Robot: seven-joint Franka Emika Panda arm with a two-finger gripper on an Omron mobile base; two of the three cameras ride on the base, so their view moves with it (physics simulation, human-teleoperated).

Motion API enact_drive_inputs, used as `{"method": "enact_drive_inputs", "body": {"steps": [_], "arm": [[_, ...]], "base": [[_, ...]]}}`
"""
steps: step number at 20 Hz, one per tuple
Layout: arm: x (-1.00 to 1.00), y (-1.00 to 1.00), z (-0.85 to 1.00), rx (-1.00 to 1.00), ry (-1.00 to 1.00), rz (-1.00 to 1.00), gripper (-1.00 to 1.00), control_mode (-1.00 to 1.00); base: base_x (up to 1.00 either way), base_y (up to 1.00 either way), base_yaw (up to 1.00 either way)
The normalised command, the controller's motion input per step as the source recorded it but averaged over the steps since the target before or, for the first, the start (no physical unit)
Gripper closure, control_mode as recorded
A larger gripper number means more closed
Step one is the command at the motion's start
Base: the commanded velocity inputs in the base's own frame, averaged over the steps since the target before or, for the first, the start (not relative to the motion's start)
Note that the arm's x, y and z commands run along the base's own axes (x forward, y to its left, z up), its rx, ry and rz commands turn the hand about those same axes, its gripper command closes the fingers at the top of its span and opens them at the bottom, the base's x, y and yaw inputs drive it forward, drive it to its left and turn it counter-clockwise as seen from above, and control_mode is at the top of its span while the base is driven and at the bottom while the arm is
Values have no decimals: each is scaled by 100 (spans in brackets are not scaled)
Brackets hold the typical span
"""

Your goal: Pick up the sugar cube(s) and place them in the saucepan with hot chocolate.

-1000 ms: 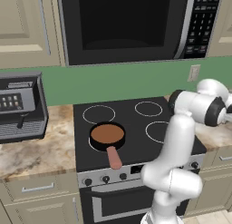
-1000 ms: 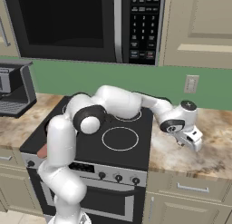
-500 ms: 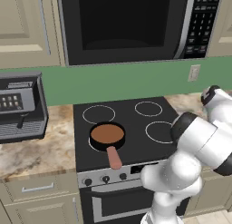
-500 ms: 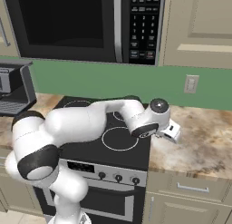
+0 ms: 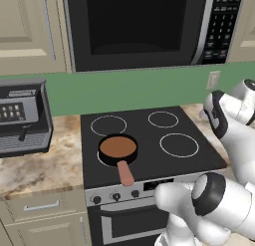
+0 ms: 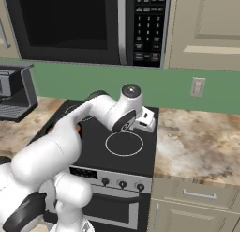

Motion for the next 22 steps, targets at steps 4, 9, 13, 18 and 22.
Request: {"method": "enact_drive_inputs", "body": {"steps": [4,9,13,18,22], "arm": [[-1,98,43,8,15,23,100,-100],[-8,93,23,1,19,24,100,-100],[-9,92,1,0,16,21,100,-100],[-18,96,-6,-6,0,16,100,-100],[-3,93,-8,-9,-6,9,100,-100]], "base": [[0,0,0],[0,0,0],[0,0,0],[0,0,0],[0,0,0]]}}
